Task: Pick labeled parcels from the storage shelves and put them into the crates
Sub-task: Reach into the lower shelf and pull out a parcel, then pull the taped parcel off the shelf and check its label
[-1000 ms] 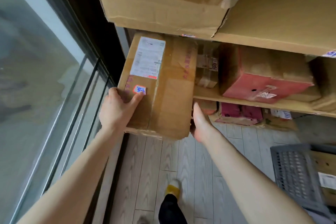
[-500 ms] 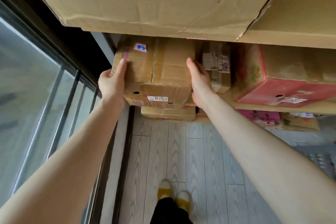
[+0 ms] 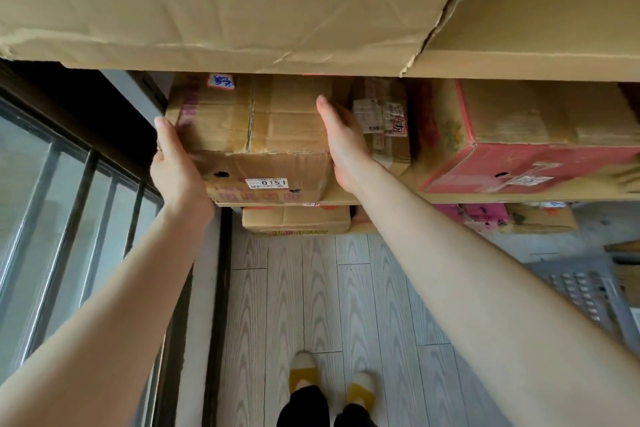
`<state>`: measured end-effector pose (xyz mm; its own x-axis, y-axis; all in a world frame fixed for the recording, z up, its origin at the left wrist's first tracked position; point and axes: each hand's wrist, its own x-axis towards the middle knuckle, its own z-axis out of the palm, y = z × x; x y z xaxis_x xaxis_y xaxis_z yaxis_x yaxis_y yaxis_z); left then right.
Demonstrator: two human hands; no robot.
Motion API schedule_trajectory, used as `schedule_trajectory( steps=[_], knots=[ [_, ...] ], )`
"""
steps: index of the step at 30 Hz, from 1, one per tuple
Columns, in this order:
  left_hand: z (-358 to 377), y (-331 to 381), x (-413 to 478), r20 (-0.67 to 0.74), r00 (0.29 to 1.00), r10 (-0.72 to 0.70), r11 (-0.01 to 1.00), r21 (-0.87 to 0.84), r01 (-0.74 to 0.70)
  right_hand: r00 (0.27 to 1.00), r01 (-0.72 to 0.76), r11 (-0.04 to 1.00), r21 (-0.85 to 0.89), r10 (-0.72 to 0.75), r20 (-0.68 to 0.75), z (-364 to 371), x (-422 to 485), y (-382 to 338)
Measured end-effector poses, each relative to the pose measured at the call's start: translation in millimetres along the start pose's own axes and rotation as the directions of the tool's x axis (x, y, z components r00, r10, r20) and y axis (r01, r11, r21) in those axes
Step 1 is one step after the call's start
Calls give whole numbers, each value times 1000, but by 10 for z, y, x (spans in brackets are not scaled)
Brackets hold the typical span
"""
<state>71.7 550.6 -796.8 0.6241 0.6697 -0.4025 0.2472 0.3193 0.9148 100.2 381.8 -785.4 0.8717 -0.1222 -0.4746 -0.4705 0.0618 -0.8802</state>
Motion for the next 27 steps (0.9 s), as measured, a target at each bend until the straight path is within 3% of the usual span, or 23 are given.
schedule_trajectory(
  steps=[2, 5, 6, 8, 10, 12, 16, 22, 27],
  knots=[
    [-14, -70, -14, -41, 999, 4, 997, -71, -6, 999, -27, 999, 20, 27, 25, -18, -12, 21],
    [-70, -338, -110, -184, 974, -128, 978, -189, 93, 997, -72, 997, 29, 71, 36, -164, -45, 162],
    [-70, -480, -178, -227, 959, -171, 976, -174, 133, 998, -55, 998, 1, 55, 8, -258, -64, 221],
    [-2, -785, -468, -240, 960, -142, 985, 63, 161, 994, 39, 992, -120, -51, -97, -506, -72, 341],
    [179, -1066, -893, 10, 1000, 4, 955, 296, -7, 960, 109, 962, -252, -168, -225, -799, 2, 450],
    [461, -1221, -1230, 293, 955, 42, 886, 432, -172, 933, 81, 942, -326, -187, -308, -1048, 119, 501],
    [1143, -1286, -1177, 467, 881, 68, 755, 554, -352, 974, -41, 847, -531, -83, -209, -1298, 384, 594],
    [1654, -1405, -759, 438, 899, -29, 689, 660, -299, 987, -115, 884, -454, 48, -156, -1336, 697, 737],
    [1450, -1455, -898, 253, 966, 43, 833, 526, -175, 986, -47, 918, -394, -20, -163, -1326, 508, 818]
  ],
)
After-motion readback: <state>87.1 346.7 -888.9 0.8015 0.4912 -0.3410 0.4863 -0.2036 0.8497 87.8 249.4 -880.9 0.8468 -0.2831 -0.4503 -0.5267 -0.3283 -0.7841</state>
